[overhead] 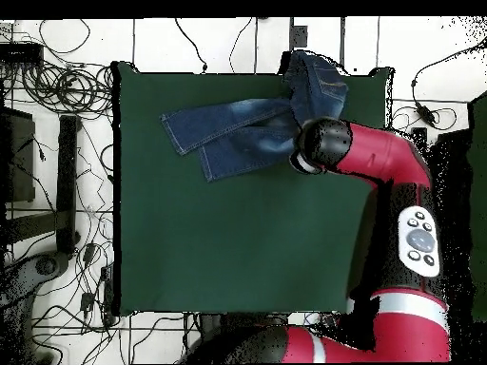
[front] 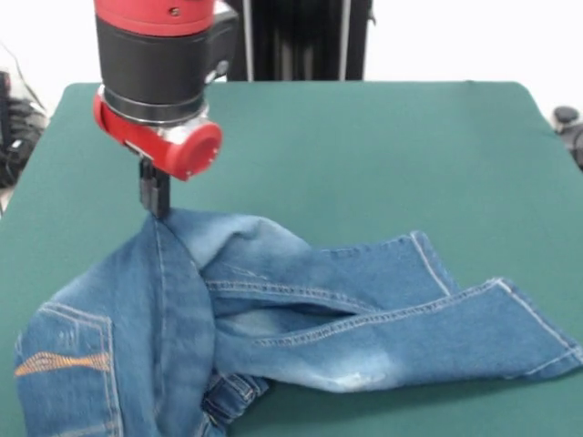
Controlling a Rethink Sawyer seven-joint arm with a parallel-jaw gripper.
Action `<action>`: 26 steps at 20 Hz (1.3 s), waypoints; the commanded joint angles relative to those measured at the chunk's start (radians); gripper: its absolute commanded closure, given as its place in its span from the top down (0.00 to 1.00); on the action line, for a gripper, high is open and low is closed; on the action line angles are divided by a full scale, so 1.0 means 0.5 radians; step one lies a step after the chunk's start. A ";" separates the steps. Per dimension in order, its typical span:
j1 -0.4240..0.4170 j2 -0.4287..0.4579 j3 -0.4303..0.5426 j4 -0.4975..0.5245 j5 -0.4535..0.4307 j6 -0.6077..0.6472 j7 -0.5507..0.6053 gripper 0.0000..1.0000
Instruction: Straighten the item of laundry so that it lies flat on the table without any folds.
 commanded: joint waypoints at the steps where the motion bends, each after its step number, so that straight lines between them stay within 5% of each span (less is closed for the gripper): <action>1: -0.070 -0.009 0.214 0.712 0.075 -0.207 0.089 0.00; 13: -0.064 0.026 0.184 0.993 0.171 -0.401 0.311 0.00; 26: 0.064 -0.089 0.019 1.285 0.473 -0.085 0.532 0.00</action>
